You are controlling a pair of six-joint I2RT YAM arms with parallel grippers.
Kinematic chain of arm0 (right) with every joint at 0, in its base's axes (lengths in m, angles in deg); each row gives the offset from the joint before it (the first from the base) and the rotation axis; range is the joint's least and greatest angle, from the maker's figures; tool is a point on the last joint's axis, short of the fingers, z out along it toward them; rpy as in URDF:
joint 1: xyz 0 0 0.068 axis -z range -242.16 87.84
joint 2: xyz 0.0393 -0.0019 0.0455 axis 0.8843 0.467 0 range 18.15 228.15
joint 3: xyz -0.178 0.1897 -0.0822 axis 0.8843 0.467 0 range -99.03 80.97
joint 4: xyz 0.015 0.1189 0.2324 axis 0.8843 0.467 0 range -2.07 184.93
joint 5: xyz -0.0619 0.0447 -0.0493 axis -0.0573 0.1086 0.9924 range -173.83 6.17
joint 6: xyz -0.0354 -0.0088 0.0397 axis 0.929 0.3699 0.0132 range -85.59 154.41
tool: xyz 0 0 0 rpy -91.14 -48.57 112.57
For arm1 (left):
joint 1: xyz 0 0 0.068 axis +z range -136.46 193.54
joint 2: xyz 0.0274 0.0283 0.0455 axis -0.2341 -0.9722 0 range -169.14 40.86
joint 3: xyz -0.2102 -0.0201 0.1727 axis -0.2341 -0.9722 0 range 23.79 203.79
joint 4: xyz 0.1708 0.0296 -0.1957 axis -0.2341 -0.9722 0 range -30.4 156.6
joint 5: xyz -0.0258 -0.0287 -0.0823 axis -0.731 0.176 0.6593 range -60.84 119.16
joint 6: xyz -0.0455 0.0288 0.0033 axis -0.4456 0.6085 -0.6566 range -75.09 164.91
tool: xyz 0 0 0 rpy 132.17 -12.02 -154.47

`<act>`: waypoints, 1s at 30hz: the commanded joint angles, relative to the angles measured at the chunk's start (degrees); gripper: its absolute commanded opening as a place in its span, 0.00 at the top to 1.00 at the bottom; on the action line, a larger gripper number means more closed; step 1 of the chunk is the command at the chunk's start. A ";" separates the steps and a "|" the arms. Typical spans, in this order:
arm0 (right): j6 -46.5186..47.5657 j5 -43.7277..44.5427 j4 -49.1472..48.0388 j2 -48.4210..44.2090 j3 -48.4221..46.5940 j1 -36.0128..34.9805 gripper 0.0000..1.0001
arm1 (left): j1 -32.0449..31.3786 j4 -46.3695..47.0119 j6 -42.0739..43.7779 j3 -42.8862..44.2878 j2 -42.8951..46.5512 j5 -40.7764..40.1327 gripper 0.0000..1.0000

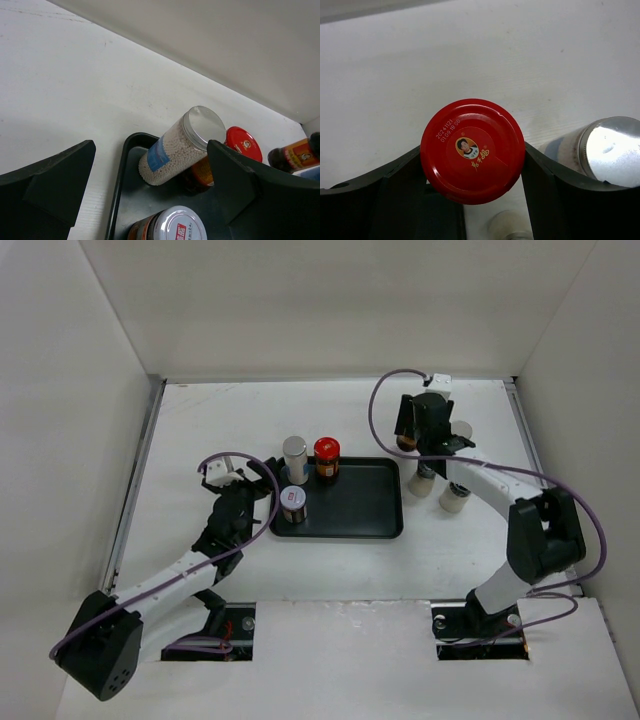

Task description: Organize the condiment bottles

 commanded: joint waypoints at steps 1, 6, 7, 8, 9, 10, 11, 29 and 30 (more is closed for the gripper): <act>0.27 0.13 -12.65 -8.24 -0.15 -4.46 0.42 | 0.33 4.24 -0.56 -0.74 -0.30 0.95 0.04; -1.84 -1.19 -13.27 -10.44 4.78 -10.87 0.42 | 0.50 5.29 -0.91 -0.83 -1.70 1.13 0.04; -1.93 -1.45 -13.35 -10.44 5.40 -12.19 0.41 | 0.50 5.20 -1.00 -0.83 -1.79 1.31 0.04; -1.93 -1.63 -13.44 -10.35 6.01 -13.51 0.41 | 0.42 5.12 -1.09 -0.83 -1.53 1.66 0.04; -2.11 -1.63 -13.79 -10.35 6.54 -14.48 0.41 | 0.42 5.29 -1.18 -0.92 -1.09 1.92 0.04; -2.37 -1.89 -14.14 -10.18 6.89 -15.36 0.41 | 0.59 5.47 -1.26 -1.09 -0.65 2.01 0.04; -2.46 -2.33 -14.23 -9.92 7.07 -16.24 0.41 | 0.59 5.55 -1.44 -1.27 -0.47 1.66 0.04; -1.23 1.71 -20.47 -2.27 8.48 -20.82 0.36 | 0.86 5.12 -2.14 -1.80 0.85 2.45 0.04; -1.23 1.80 -20.56 -2.18 8.48 -20.82 0.33 | 0.85 5.12 -2.14 -1.80 1.02 2.45 0.04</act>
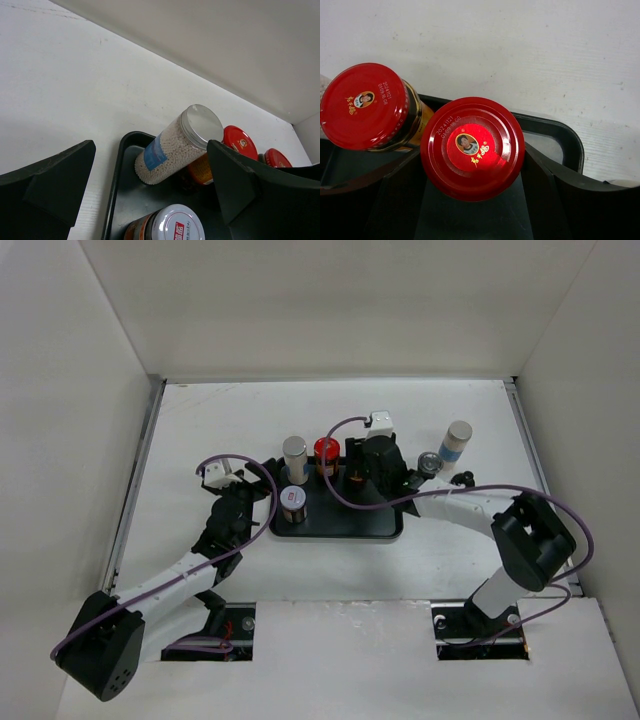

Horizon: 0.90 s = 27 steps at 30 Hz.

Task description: Organize the condiment bottles

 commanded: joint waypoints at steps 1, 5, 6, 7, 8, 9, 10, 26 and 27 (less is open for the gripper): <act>0.35 3.28 -11.27 -1.09 -1.40 -0.75 0.30 | 0.13 2.93 -0.74 -0.33 1.18 0.88 0.04; 0.87 3.28 -10.57 -1.44 -1.75 -1.10 0.17 | 0.22 2.58 -0.83 -0.16 0.65 0.88 0.04; 0.87 3.37 -10.40 -1.96 -1.58 -1.10 0.15 | 0.05 2.58 -0.83 -0.24 0.91 0.96 0.04; 0.78 3.37 -10.31 -2.75 -1.31 -1.10 0.12 | 0.05 2.58 -0.83 -0.24 1.09 0.96 0.04; 0.87 3.37 -9.87 -3.71 -1.14 -1.10 0.09 | 0.13 2.75 -0.83 -0.24 1.09 0.96 0.04; 0.87 3.37 -8.91 -4.85 -0.96 -1.10 0.07 | 0.48 2.84 -0.92 -0.24 0.83 0.96 0.04; 0.70 3.37 -7.94 -6.08 -0.87 -0.67 0.05 | 0.49 2.58 -0.92 -0.24 0.65 0.96 0.04; 3.51 14.11 6.12 -7.51 -6.76 27.35 0.00 | -0.04 2.41 -1.36 -0.15 1.26 1.84 0.04; 3.51 14.10 6.13 -7.50 -6.76 27.37 0.00 | 0.04 2.40 -1.36 -0.16 1.26 1.84 0.04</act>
